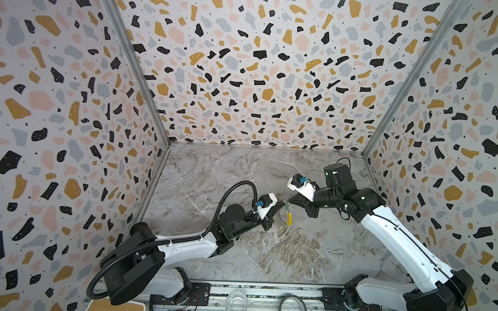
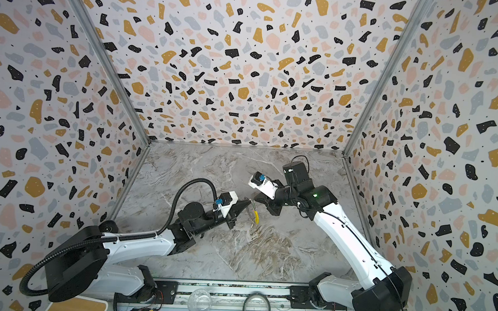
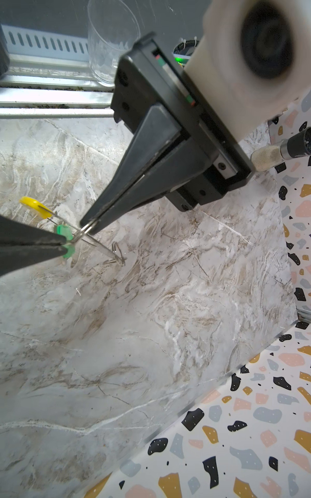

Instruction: Remove the keys from the keyring

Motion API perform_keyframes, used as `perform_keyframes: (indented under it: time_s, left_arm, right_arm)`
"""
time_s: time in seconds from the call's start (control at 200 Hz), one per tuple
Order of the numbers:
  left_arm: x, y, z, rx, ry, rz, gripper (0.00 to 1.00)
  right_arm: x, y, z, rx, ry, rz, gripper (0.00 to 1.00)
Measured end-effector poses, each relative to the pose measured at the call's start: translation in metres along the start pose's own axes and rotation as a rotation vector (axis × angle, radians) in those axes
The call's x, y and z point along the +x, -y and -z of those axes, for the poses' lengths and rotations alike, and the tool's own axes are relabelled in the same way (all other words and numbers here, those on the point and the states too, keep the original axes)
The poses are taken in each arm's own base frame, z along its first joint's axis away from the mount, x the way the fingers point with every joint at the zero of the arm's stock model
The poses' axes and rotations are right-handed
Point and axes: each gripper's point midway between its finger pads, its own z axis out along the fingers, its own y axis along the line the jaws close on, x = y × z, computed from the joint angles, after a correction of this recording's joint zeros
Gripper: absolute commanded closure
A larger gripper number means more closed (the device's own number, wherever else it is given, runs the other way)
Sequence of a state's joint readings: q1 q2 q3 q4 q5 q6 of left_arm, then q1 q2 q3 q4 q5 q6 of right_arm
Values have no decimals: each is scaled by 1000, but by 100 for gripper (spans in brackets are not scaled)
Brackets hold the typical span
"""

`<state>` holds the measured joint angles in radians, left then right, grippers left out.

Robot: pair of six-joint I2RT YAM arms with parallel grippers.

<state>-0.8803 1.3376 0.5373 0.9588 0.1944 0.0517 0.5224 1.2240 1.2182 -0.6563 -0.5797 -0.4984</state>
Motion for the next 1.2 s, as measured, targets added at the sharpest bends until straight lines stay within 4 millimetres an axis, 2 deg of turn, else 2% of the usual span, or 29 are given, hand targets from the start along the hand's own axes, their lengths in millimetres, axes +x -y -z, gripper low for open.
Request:
perform_keyframes:
  time_s: [0.521,0.611,0.686,0.836,1.061,1.196]
  left_arm:
    - [4,1,-2,30,-2,15,100]
    - [3,0,-5,39,1,23,100]
    - [3,-1,-6,47,6,32,100]
    - [-10,-1,-7,70,48,35,100]
    - [-25,4,-10,122,87,39,100]
    - [-27,7,-10,150,93,39,100]
  right_arm:
    - [6,2,-5,-87,25,-36,100]
    - [7,4,-4,-84,28,-31,95]
    - [8,6,-3,-72,29,-19,86]
    - [15,9,2,-9,28,43,75]
    - [-9,0,32,85,146,251,72]
    - [-19,-3,37,92,187,329,72]
